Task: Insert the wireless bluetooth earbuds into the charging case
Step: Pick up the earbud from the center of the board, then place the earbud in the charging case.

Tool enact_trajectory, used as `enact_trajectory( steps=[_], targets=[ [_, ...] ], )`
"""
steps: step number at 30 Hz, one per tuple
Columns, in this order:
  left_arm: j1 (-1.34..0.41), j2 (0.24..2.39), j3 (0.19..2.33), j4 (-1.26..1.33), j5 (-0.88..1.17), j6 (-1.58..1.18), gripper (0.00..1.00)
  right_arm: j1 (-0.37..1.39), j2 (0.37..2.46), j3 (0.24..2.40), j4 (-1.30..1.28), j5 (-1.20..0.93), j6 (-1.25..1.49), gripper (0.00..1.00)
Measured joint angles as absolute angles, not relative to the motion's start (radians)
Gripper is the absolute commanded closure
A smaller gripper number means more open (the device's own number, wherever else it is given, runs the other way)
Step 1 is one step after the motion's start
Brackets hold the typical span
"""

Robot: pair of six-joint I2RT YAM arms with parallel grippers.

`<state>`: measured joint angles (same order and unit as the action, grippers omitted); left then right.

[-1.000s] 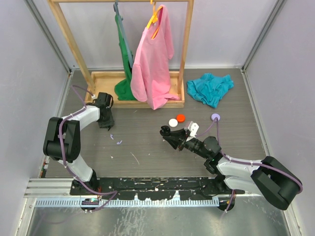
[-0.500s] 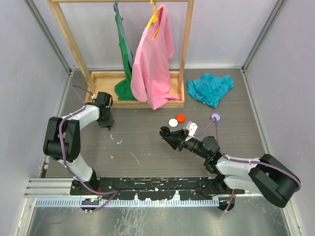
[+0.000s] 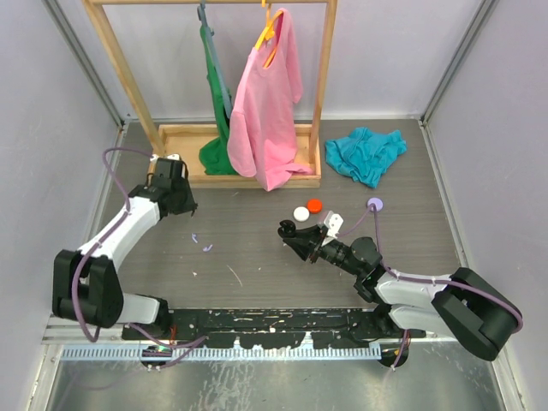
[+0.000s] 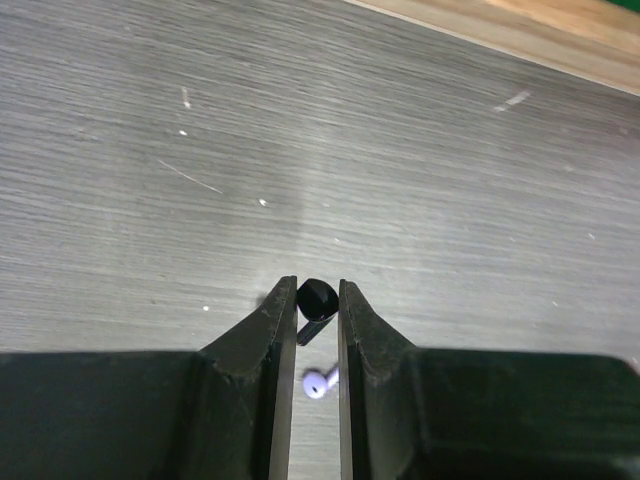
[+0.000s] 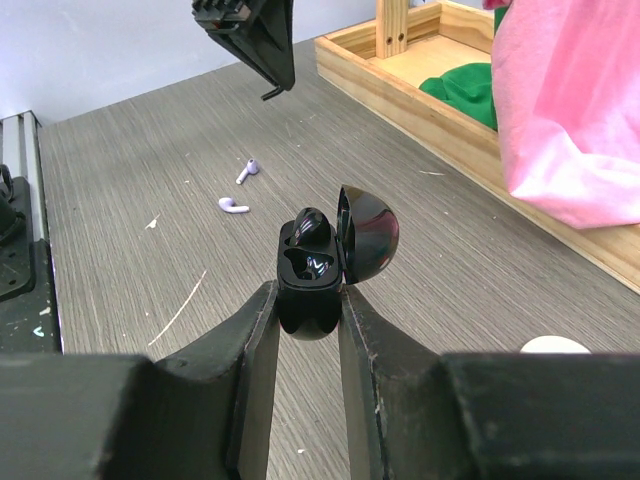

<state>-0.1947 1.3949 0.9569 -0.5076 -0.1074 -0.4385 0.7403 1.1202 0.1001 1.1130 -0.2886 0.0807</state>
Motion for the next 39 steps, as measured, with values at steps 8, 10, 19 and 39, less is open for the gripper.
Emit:
enact_trajectory(
  steps=[8,10,19,39],
  targets=[
    [-0.304,1.18,0.884,-0.499,-0.052,-0.475,0.92,0.74,1.14,0.104,1.113,-0.289,0.081,0.99],
    [-0.33,1.136,0.872,-0.484,-0.037,-0.487,0.92,0.74,1.15,0.105,1.113,-0.29,0.081,0.99],
    [-0.436,0.971,0.791,-0.379,0.04,-0.56,0.92,0.74,1.157,0.105,1.113,-0.297,0.081,0.99],
    [-0.693,0.914,0.68,-0.045,0.136,-0.651,0.92,0.74,1.181,0.105,1.204,-0.373,0.101,0.99]
  ],
)
